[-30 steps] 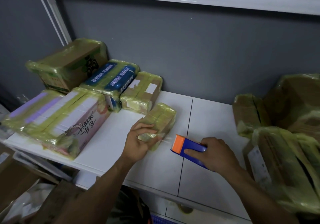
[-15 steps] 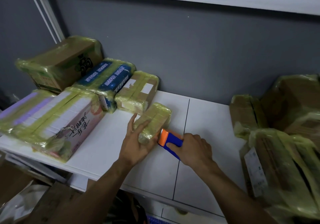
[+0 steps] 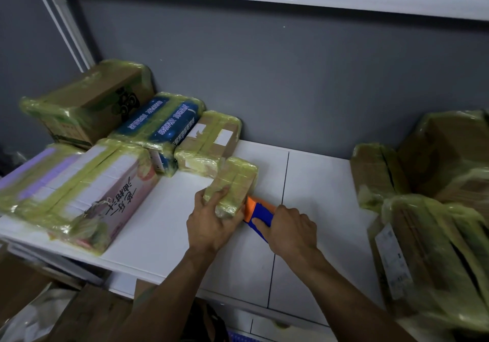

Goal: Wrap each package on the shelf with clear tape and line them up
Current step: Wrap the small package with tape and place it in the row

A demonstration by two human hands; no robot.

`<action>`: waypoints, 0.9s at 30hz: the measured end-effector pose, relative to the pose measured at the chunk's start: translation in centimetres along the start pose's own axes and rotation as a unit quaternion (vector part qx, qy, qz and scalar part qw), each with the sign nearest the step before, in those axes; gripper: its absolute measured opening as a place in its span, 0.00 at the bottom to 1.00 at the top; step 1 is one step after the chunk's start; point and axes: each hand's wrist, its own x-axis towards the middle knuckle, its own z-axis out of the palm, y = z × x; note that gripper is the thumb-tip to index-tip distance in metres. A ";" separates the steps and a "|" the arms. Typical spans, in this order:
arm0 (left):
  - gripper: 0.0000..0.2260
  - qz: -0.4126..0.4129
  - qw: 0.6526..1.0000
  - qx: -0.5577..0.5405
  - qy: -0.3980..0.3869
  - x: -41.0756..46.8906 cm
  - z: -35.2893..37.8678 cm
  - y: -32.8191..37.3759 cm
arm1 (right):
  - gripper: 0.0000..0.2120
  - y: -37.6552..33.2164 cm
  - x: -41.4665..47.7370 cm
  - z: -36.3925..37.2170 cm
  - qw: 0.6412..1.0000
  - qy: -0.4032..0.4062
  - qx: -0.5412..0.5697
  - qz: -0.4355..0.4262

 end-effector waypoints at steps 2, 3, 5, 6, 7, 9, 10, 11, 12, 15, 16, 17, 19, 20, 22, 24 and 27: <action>0.33 -0.007 1.000 0.004 0.001 -0.1 0.1 0.1 | 0.29 -0.3 -0.3 -0.1 1.000 0.001 -0.006 0.003; 0.33 -0.010 1.000 0.007 0.003 -0.2 0.1 0.2 | 0.29 -0.5 -0.4 -0.1 1.000 0.002 -0.006 0.003; 0.31 -0.016 1.000 0.021 0.006 -0.2 0.1 0.3 | 0.27 -0.5 -0.5 -0.3 1.000 0.008 -0.004 0.003; 0.31 -0.020 0.999 0.030 0.006 -0.3 0.1 0.4 | 0.26 -0.5 -0.6 -0.3 1.000 0.013 -0.003 0.004; 0.31 -0.023 0.999 0.040 0.006 -0.4 0.1 0.5 | 0.26 -0.4 -0.7 -0.4 1.000 0.017 -0.006 0.003; 0.31 -0.025 0.998 0.057 0.010 -0.6 0.0 0.5 | 0.25 -0.7 -0.8 -0.5 1.000 0.029 -0.011 -0.002; 0.31 -0.025 0.998 0.061 0.014 -0.6 0.0 0.5 | 0.25 -0.9 -0.8 -0.5 0.999 0.034 -0.012 -0.002; 0.31 -0.027 0.997 0.063 0.017 -0.6 -0.1 0.6 | 0.25 -1.0 -0.8 -0.6 0.999 0.038 -0.014 -0.004; 0.31 -0.032 0.997 0.067 0.018 -0.5 -0.1 0.6 | 0.25 -1.0 -0.8 -0.7 0.999 0.041 -0.016 -0.004; 0.32 -0.047 0.996 0.078 0.010 -0.7 -0.3 0.9 | 0.25 -1.2 -1.0 -1.0 0.999 0.042 -0.017 -0.012; 0.32 -0.049 0.996 0.077 0.010 -0.7 -0.3 0.9 | 0.25 -1.3 -1.1 -1.1 0.999 0.041 -0.015 -0.013; 0.32 -0.049 0.996 0.075 0.012 -0.7 -0.2 0.9 | 0.25 -1.3 -1.1 -1.2 0.999 0.040 -0.012 -0.013; 0.32 -0.047 0.996 0.076 0.013 -0.7 -0.2 0.8 | 0.24 -1.5 -0.9 -1.2 0.999 0.038 -0.005 -0.016; 0.32 -0.045 0.996 0.076 0.013 -0.8 -0.2 0.9 | 0.24 -1.5 -0.8 -1.4 0.999 0.033 -0.004 -0.018; 0.32 -0.043 0.996 0.075 0.009 -0.9 -0.3 0.9 | 0.24 -1.6 -0.2 -1.8 0.999 0.016 -0.007 -0.027; 0.32 -0.044 0.996 0.074 0.005 -0.9 -0.4 0.8 | 0.24 -1.7 0.4 -2.1 0.999 0.002 -0.009 -0.035; 0.32 -0.045 0.997 0.068 0.006 -0.8 -0.5 0.8 | 0.24 -1.7 0.9 -2.5 0.999 -0.003 -0.018 -0.040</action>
